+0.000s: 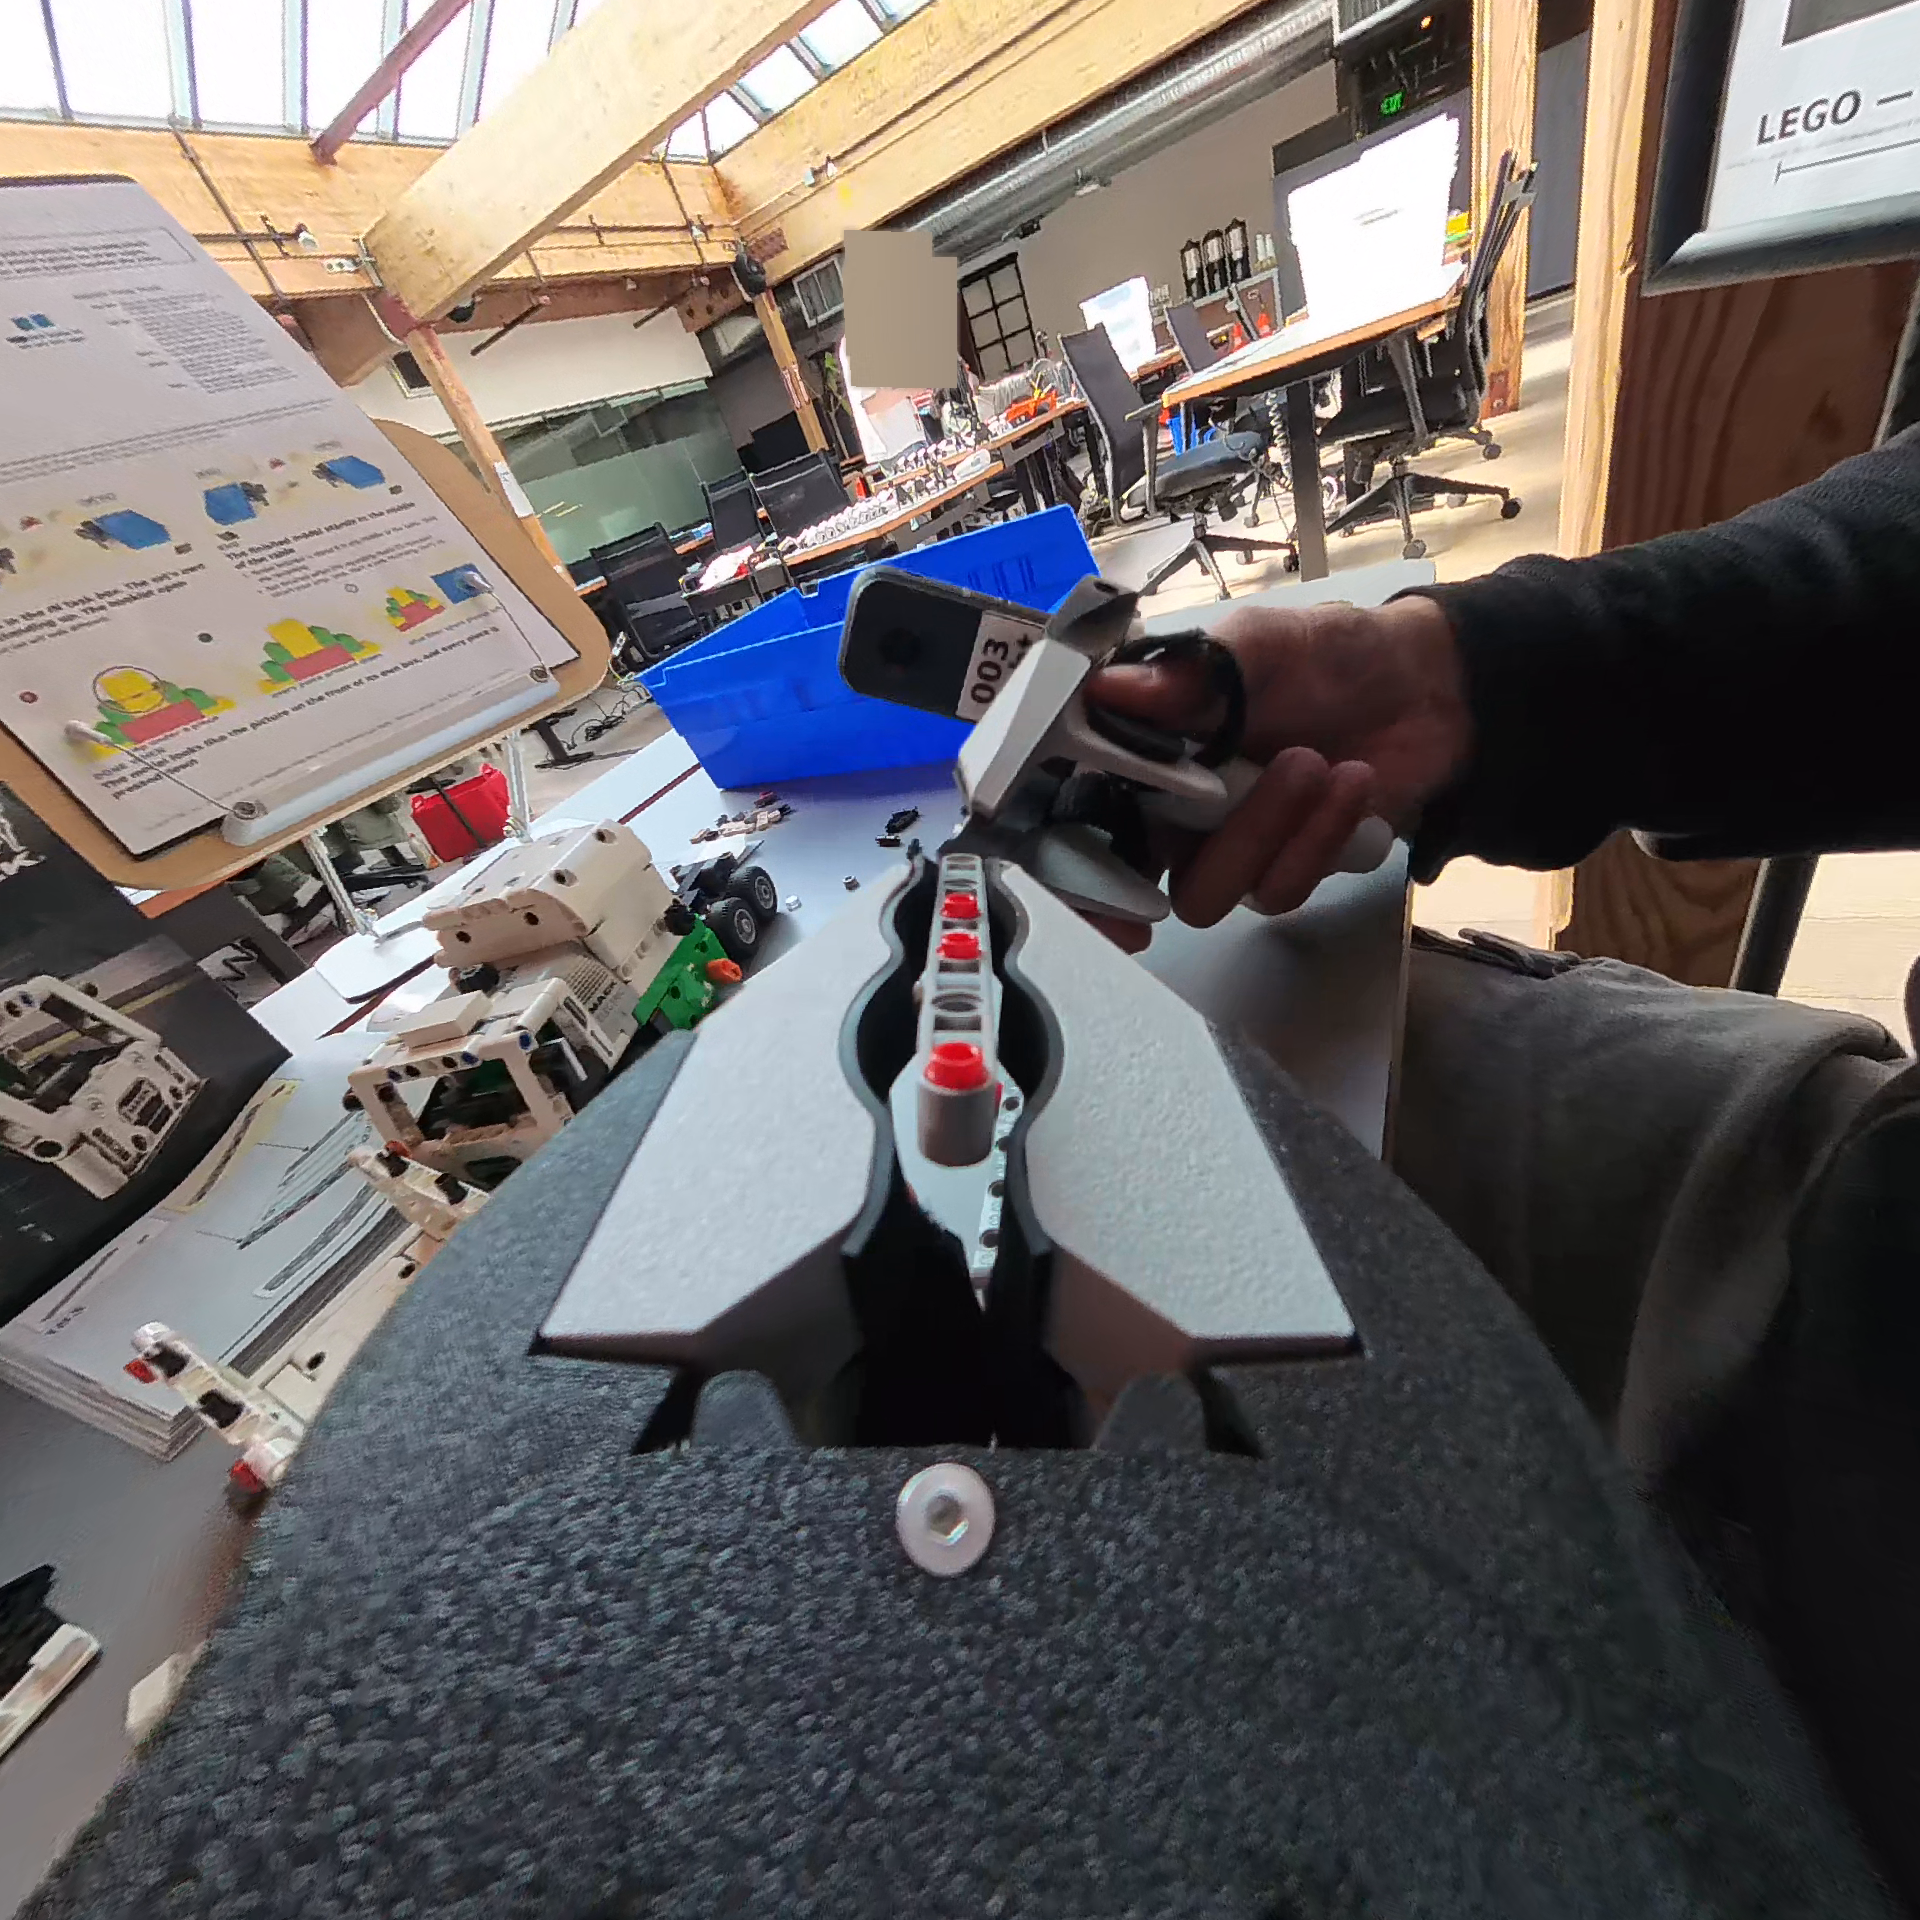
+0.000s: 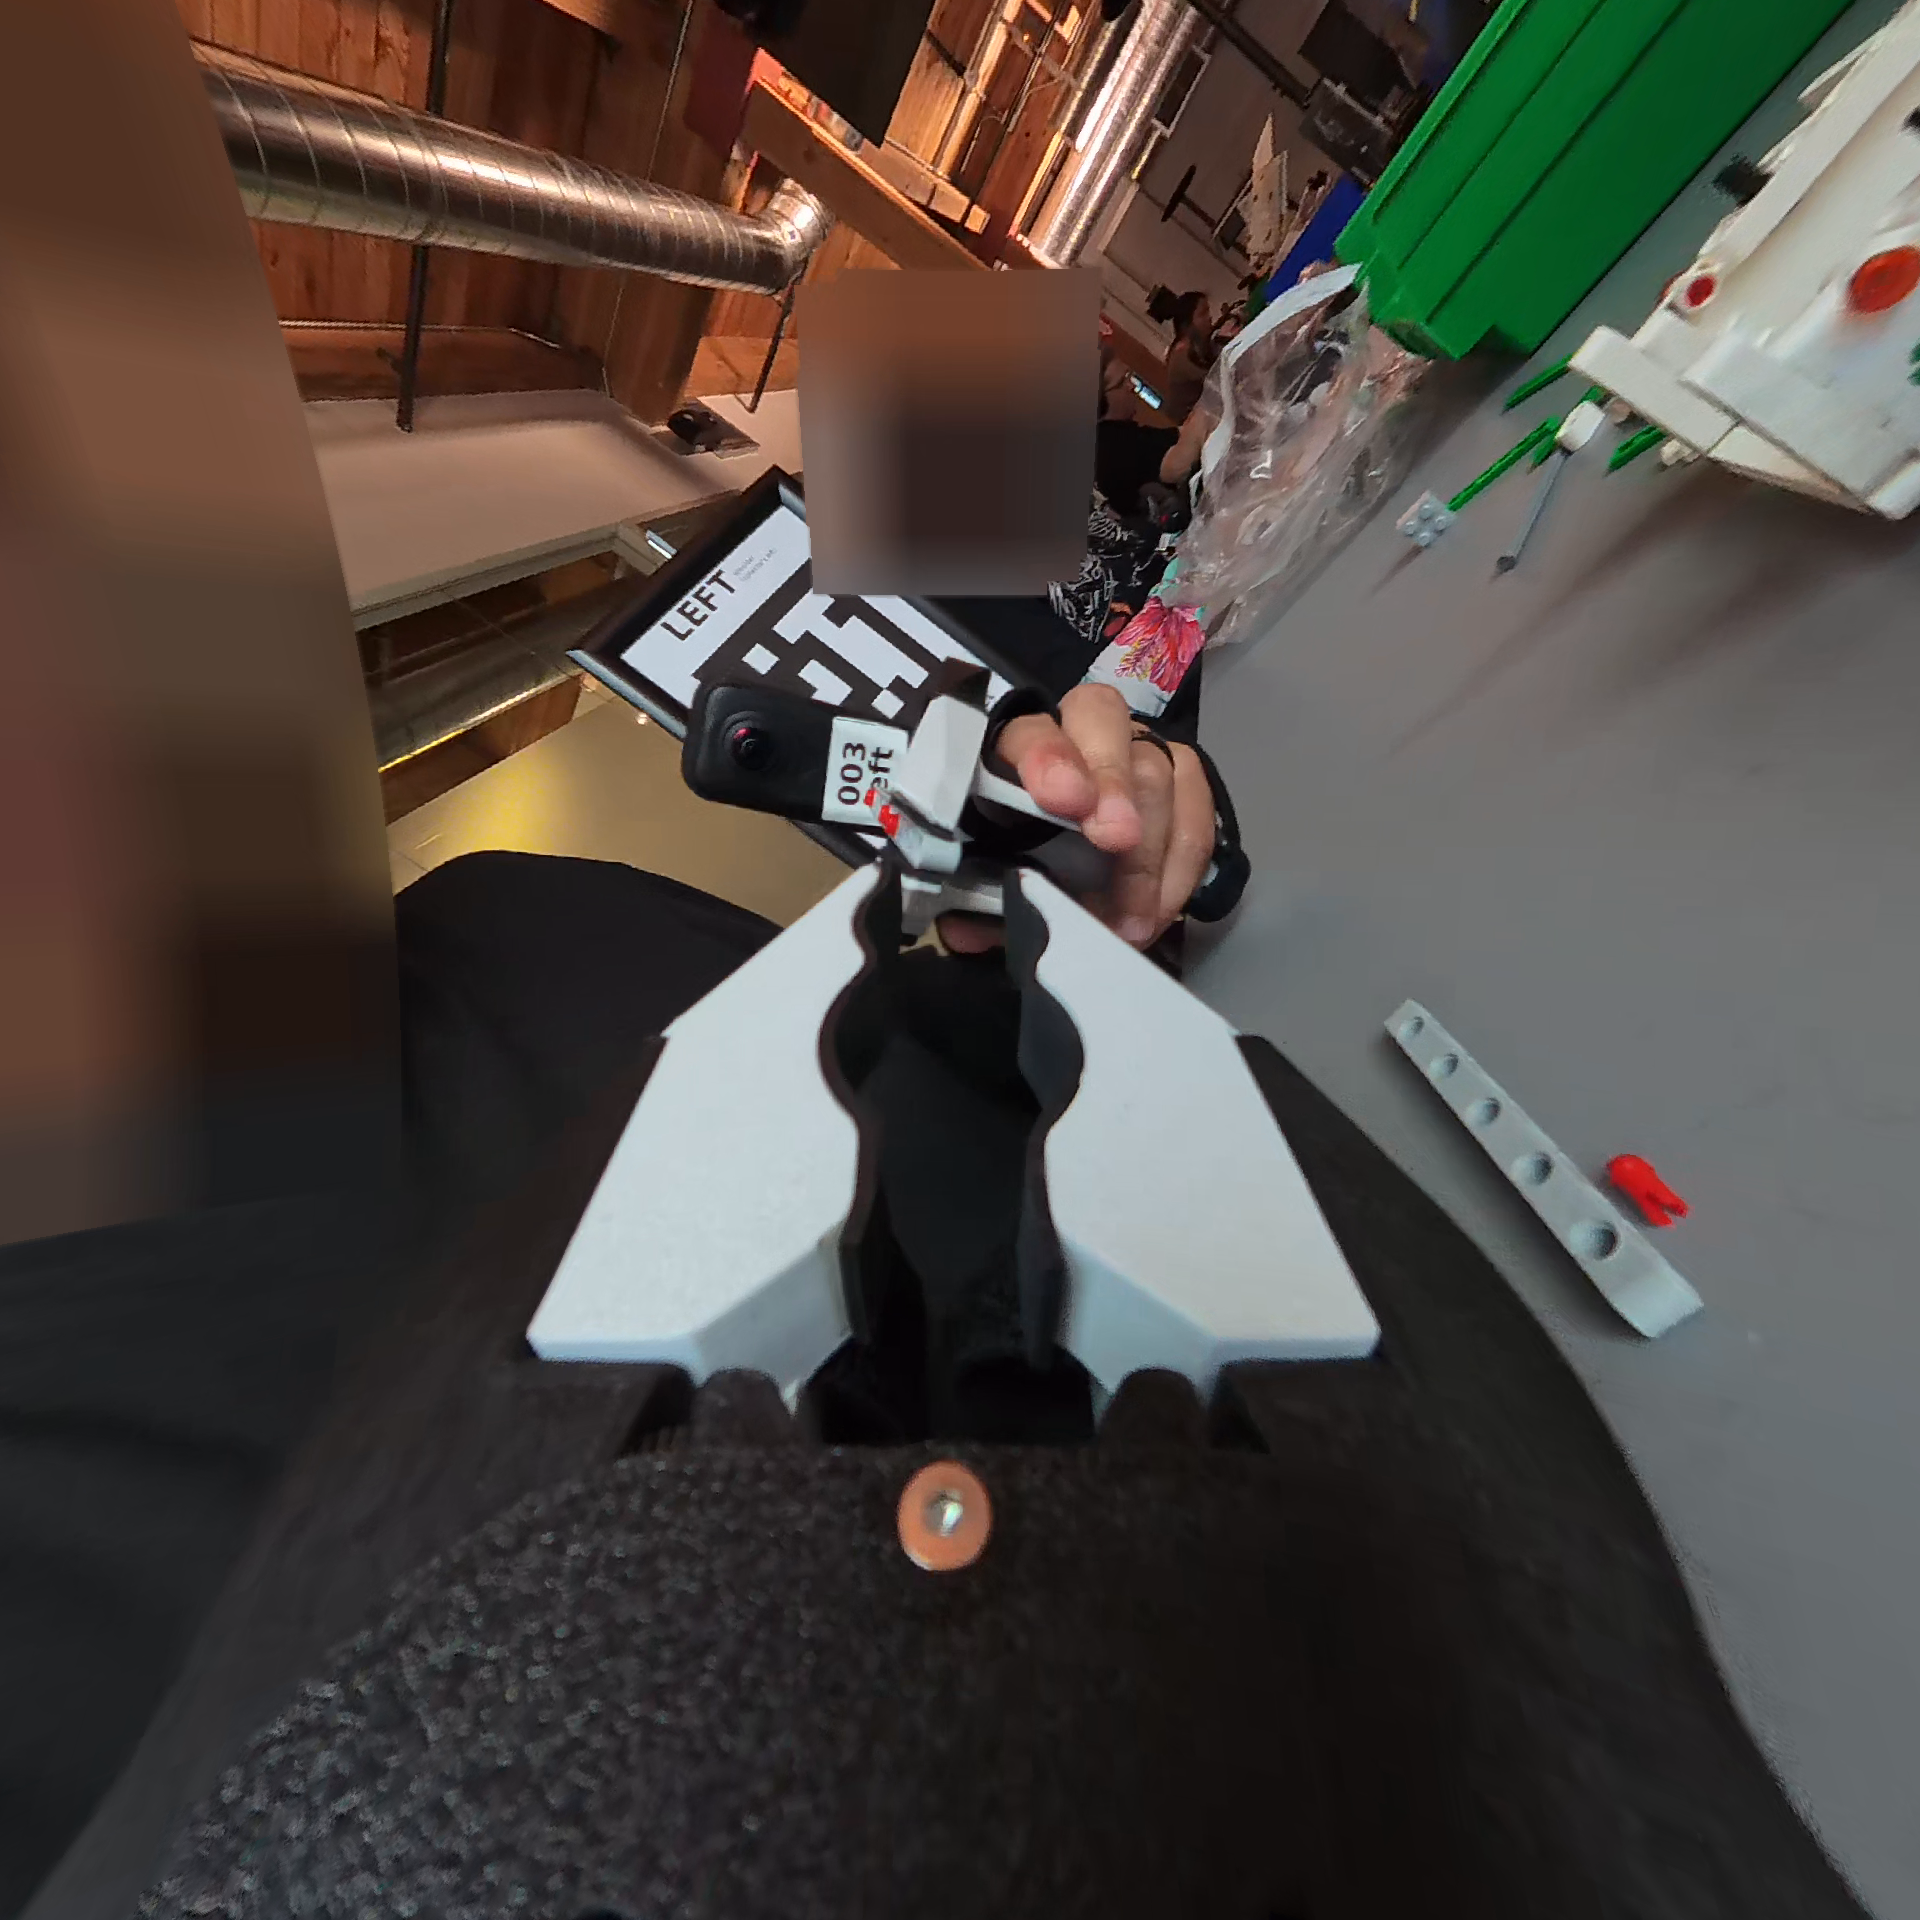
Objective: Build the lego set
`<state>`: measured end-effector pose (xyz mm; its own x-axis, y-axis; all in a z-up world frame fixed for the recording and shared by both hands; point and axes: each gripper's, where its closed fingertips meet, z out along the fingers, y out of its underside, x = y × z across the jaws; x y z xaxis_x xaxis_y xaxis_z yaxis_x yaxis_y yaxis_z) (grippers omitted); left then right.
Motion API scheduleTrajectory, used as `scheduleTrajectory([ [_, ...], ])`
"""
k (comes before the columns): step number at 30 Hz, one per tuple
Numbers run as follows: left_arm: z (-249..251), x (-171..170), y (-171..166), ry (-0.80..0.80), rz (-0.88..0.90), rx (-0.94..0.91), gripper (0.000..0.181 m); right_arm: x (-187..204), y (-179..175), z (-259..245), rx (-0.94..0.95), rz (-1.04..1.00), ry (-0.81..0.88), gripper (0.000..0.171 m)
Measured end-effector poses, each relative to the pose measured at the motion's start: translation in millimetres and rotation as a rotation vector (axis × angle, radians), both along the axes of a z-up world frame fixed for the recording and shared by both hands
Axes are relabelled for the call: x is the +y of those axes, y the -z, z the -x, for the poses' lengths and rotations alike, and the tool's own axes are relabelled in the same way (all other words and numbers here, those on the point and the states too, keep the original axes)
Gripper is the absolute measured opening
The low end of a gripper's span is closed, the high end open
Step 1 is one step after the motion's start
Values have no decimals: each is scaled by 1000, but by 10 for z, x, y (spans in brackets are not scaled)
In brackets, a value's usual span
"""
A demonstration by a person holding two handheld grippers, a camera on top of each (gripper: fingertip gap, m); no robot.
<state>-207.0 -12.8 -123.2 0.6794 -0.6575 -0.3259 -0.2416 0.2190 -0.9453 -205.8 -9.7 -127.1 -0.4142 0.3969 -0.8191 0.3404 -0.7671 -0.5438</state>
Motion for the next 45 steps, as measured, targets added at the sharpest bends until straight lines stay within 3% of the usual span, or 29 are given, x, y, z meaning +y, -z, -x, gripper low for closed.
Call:
scheduleTrajectory([
  [5, -34, 0, 37, -7, -14, 36, 5, -99, -17, 30, 22, 55, -57, 0],
  [13, -54, -28, 32, 11, -17, 32, 5, -115, -35, 18, 45, 129, -76, 0],
  [27, -35, 4, 93, 10, 51, 44, 6, -87, 5, 42, 24, 79, -47, 0],
  [31, 230, 200, 192, -122, 89, 95, 6, 358, 134, 75, -108, -244, 198, 5],
  [35, 663, 404, 225, -283, 98, 88, 5, 1358, 441, -50, -437, -920, 559, 16],
  [38, 818, 438, 271, -305, 91, 88, 5, 1599, 662, 27, -575, -1012, 473, 22],
  [45, 786, 375, 234, -231, 86, 50, 5, 1795, 953, 193, -626, -1196, 383, 12],
])
